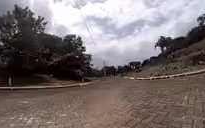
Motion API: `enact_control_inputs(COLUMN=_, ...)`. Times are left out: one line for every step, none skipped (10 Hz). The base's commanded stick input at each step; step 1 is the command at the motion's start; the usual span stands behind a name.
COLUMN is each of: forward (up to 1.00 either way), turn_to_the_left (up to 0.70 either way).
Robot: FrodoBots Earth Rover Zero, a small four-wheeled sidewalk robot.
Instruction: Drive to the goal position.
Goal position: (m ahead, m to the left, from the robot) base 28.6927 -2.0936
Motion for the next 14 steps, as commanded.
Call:
enact_control_inputs(forward=0.70, turn_to_the_left=-0.27)
enact_control_inputs(forward=0.70, turn_to_the_left=-0.27)
enact_control_inputs(forward=0.70, turn_to_the_left=-0.18)
enact_control_inputs(forward=0.70, turn_to_the_left=0.00)
enact_control_inputs(forward=0.70, turn_to_the_left=0.00)
enact_control_inputs(forward=0.70, turn_to_the_left=0.00)
enact_control_inputs(forward=0.70, turn_to_the_left=0.00)
enact_control_inputs(forward=0.70, turn_to_the_left=-0.17)
enact_control_inputs(forward=0.70, turn_to_the_left=-0.15)
enact_control_inputs(forward=0.70, turn_to_the_left=0.00)
enact_control_inputs(forward=0.70, turn_to_the_left=0.00)
enact_control_inputs(forward=0.70, turn_to_the_left=0.00)
enact_control_inputs(forward=0.70, turn_to_the_left=0.00)
enact_control_inputs(forward=0.70, turn_to_the_left=0.00)
